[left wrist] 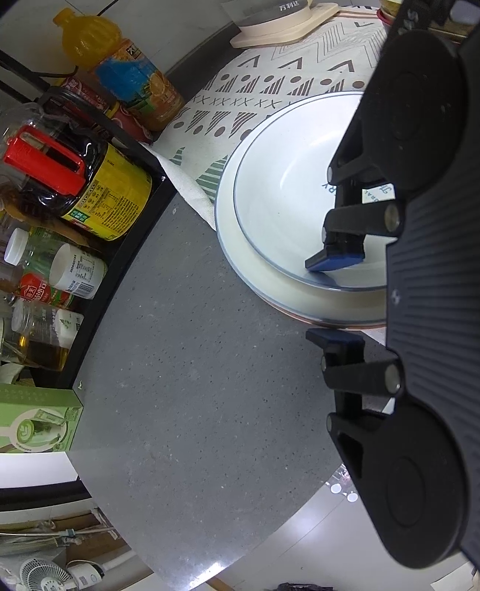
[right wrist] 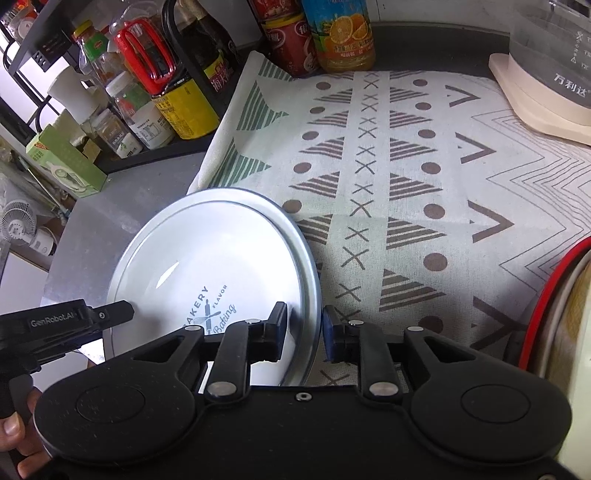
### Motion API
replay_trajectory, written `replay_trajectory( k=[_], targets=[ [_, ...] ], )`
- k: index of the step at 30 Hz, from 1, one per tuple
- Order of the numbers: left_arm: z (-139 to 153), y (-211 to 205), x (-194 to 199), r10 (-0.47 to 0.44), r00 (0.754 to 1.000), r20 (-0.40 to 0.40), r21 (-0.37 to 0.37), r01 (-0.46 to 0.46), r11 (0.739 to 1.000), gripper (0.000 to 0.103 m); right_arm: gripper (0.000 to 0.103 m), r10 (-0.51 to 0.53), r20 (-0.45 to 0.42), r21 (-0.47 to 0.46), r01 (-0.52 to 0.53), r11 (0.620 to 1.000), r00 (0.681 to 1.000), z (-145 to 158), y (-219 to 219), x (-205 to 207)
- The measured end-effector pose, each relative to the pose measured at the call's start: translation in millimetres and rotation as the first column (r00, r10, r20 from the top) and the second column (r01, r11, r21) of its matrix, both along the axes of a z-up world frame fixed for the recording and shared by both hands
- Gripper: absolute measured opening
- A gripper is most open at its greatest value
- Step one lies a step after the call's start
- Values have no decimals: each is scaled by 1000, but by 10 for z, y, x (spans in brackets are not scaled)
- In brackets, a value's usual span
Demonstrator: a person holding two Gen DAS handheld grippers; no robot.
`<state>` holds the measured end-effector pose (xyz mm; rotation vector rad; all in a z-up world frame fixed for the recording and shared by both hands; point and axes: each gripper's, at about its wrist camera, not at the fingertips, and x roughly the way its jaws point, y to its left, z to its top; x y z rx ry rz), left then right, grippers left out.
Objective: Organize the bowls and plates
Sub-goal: 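Open both grippers to release the 'Bakery' plate, then move both grippers to the rim of the green bowls in the red bowl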
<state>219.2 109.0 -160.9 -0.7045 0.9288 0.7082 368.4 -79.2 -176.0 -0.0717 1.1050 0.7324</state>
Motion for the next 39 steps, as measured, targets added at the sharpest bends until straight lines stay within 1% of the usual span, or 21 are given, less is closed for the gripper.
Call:
replay_trajectory(
  k=[2, 4, 5, 6, 8, 9, 10, 11, 12, 13, 14, 15, 16, 18, 21, 28, 34, 39],
  targets=[
    [2, -13, 17, 1, 1000, -18, -1, -1, 1000, 32, 33, -3, -2, 30, 3, 1000, 1000, 55, -29, -6],
    [14, -22, 9, 10, 1000, -29, -1, -10, 1000, 33, 51, -5, 12, 49, 5, 999, 1000, 121, -57, -23],
    [39, -37, 1, 15, 999, -34, 12, -15, 1000, 33, 54, -2, 22, 57, 0, 998, 1000, 159, -73, -37],
    [70, -54, 4, 13, 999, -41, 24, -12, 1000, 36, 59, 1, 30, 67, -3, 998, 1000, 201, -94, -52],
    [137, -92, 26, -5, 999, -46, 29, 6, 1000, 39, 66, 0, 46, 87, -4, 996, 999, 298, -152, -80],
    [173, -115, 39, -14, 999, -48, 27, 16, 1000, 44, 73, -1, 58, 101, -5, 995, 998, 354, -190, -98],
    [214, -145, 55, -24, 999, -48, 27, 25, 999, 48, 83, -4, 74, 112, -5, 994, 997, 410, -227, -115],
    [257, -179, 67, -30, 998, -47, 31, 32, 999, 51, 87, -10, 94, 116, -1, 993, 995, 467, -265, -135],
    [300, -215, 79, -35, 998, -45, 36, 36, 999, 59, 94, -16, 118, 113, 3, 994, 993, 515, -297, -144],
    [343, -257, 84, -39, 998, -40, 41, 41, 998, 67, 98, -21, 145, 105, 6, 994, 989, 566, -332, -164],
    [383, -297, 90, -41, 999, -35, 47, 43, 998, 69, 100, -27, 168, 99, 10, 995, 985, 611, -372, -183],
    [421, -338, 98, -43, 999, -31, 52, 44, 998, 73, 103, -35, 187, 100, 16, 995, 982, 647, -420, -195],
    [455, -389, 113, -51, 998, -26, 56, 53, 997, 76, 103, -45, 207, 104, 24, 994, 977, 681, -472, -207],
    [517, -476, 153, -82, 997, -18, 62, 83, 995, 78, 103, -74, 232, 113, 49, 992, 970, 742, -586, -217],
    [603, -635, 200, -122, 992, 1, 79, 122, 989, 82, 103, -122, 245, 119, 95, 988, 962, 794, -757, -218],
    [693, -983, 365, -198, 979, 49, 84, 194, 977, 83, 103, -198, 297, 132, 166, 977, 934, 889, -1140, -306],
    [743, -1312, 553, -284, 955, 83, 85, 278, 957, 83, 103, -254, 311, 147, 218, 965, 916, 907, -1467, -294],
    [797, -1539, 678, -333, 936, 116, 76, 326, 942, 83, 103, -299, 312, 151, 264, 953, 902, 917, -1719, -289]
  ],
)
